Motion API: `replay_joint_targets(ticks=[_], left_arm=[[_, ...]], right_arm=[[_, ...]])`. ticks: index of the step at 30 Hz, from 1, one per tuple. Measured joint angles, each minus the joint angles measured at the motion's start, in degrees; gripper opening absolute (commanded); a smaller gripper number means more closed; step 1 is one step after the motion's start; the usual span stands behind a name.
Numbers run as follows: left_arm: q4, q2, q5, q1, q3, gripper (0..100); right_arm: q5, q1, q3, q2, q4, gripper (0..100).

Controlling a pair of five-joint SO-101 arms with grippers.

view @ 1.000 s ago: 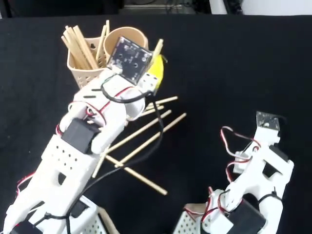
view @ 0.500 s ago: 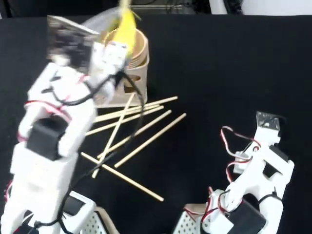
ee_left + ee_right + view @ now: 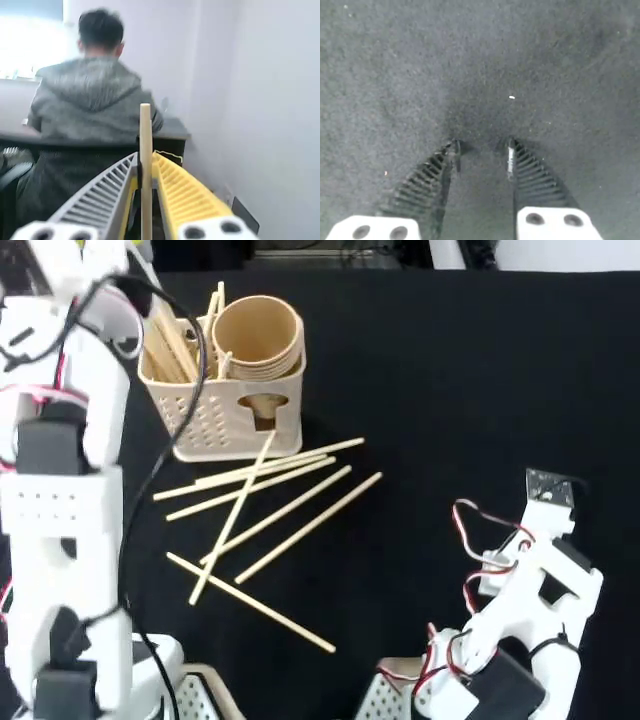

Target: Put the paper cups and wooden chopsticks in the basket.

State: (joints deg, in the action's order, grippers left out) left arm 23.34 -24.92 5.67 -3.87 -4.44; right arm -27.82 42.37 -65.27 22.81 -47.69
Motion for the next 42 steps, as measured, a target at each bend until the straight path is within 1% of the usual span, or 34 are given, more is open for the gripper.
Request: replay_joint_targets(ticks=[3, 6, 13, 16, 20, 22, 27, 31, 34, 37, 42], left_arm=[[0.0, 3.4, 2.0, -1.3, 0.0, 3], [0.0, 6.2, 2.5, -1.6, 0.0, 3], [0.0, 9.9, 2.6, -1.6, 0.0, 3], [-0.4, 10.3, 2.6, -1.6, 2.5, 4], [-0.1, 10.4, 2.6, -1.1, 6.8, 17], [2.3, 10.4, 2.6, -0.1, 7.1, 17], [14.9, 10.4, 2.6, 2.0, 2.6, 17], [27.0, 10.4, 1.7, 2.1, -6.5, 17], [37.4, 10.4, -1.6, 2.3, -14.8, 17], [48.4, 10.3, -6.1, 4.7, -20.4, 17], [65.1, 10.3, -11.8, 9.9, -20.5, 17]], right_arm=[[0.0, 0.0, 0.0, 0.0, 0.0, 14.9], [0.0, 0.0, 0.0, 0.0, 0.0, 14.9], [0.0, 0.0, 0.0, 0.0, 0.0, 14.9], [0.0, 0.0, 0.0, 0.0, 0.0, 14.9], [0.0, 0.0, 0.0, 0.0, 0.0, 14.9], [0.0, 0.0, 0.0, 0.0, 0.0, 14.9], [0.0, 0.0, 0.0, 0.0, 0.0, 14.9], [0.0, 0.0, 0.0, 0.0, 0.0, 14.9], [0.0, 0.0, 0.0, 0.0, 0.0, 14.9], [0.0, 0.0, 0.0, 0.0, 0.0, 14.9], [0.0, 0.0, 0.0, 0.0, 0.0, 14.9]])
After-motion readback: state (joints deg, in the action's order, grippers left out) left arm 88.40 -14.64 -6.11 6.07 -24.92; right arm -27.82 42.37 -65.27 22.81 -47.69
